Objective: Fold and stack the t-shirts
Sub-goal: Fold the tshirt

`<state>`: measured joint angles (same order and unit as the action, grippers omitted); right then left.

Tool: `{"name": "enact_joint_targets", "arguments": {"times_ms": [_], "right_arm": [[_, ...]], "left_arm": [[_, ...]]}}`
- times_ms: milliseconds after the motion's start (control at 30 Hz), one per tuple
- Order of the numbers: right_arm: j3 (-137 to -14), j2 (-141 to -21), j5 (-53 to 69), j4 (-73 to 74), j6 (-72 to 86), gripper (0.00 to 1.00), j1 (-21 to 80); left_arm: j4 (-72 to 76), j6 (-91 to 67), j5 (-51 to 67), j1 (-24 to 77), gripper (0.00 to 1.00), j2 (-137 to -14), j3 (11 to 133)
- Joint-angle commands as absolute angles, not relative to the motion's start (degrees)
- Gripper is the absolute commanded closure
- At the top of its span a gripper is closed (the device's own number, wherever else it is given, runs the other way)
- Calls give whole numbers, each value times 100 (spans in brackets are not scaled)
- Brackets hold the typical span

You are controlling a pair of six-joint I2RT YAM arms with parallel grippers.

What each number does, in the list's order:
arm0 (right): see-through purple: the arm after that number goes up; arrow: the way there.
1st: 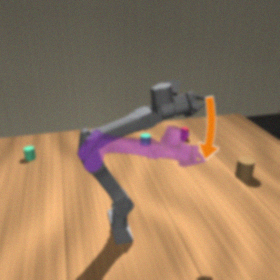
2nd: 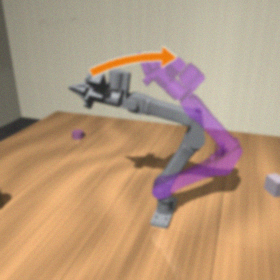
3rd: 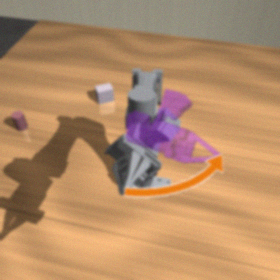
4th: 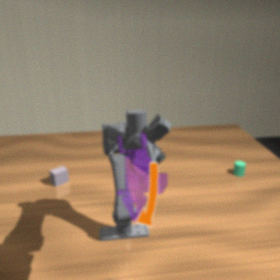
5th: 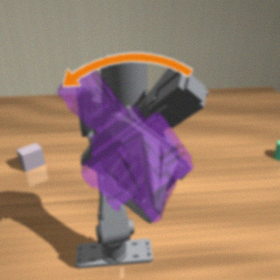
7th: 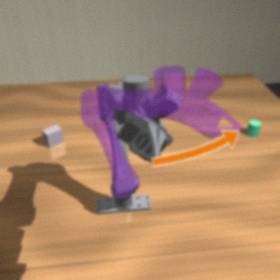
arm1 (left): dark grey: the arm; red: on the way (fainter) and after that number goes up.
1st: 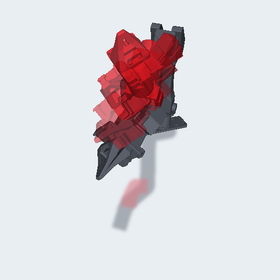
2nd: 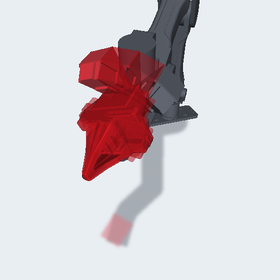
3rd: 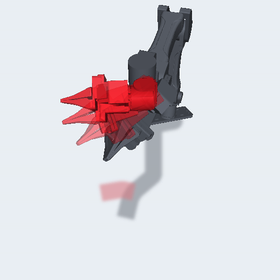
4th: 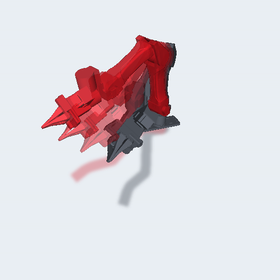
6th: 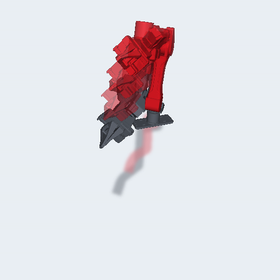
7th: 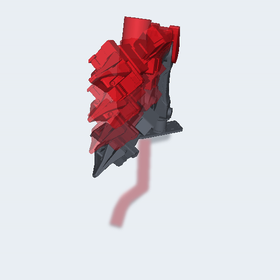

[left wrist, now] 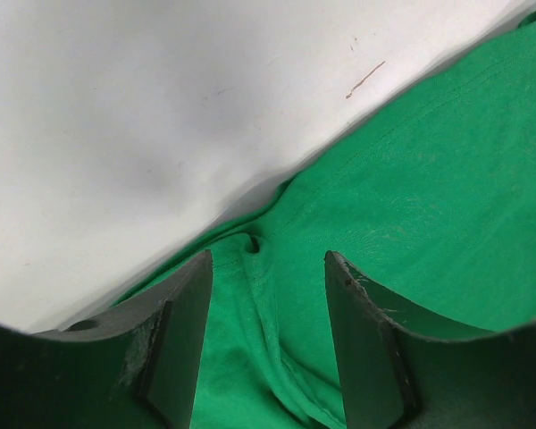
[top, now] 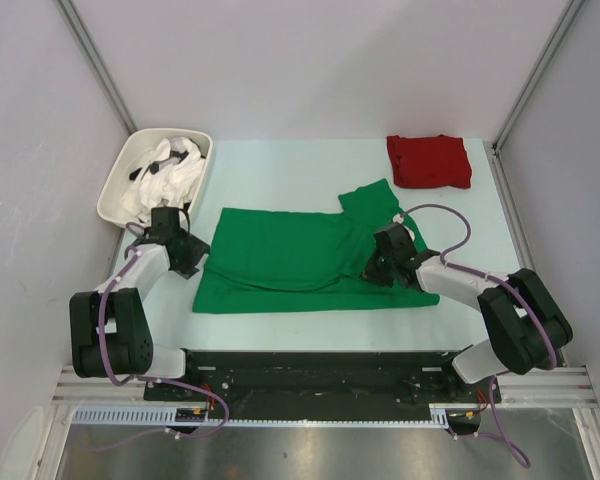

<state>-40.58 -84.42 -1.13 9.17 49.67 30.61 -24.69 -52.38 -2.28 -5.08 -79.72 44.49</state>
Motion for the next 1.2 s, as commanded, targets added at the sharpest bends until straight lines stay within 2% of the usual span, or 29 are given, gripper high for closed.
{"name": "enact_joint_targets", "arguments": {"times_ms": [0, 433, 1167], "right_arm": [[-4025, -8464, -193, 668, 4975, 100, 3015], [-4921, -8314, -150, 343, 4623, 100, 2865], [-5792, -9553, -281, -562, 4737, 100, 2786]], "left_arm": [[-2382, -5106, -167, -580, 42, -7840, 4509], [-2479, -4966, -237, -677, 42, -7682, 4518], [-2522, -4860, -202, -888, 42, -7620, 4509]]}}
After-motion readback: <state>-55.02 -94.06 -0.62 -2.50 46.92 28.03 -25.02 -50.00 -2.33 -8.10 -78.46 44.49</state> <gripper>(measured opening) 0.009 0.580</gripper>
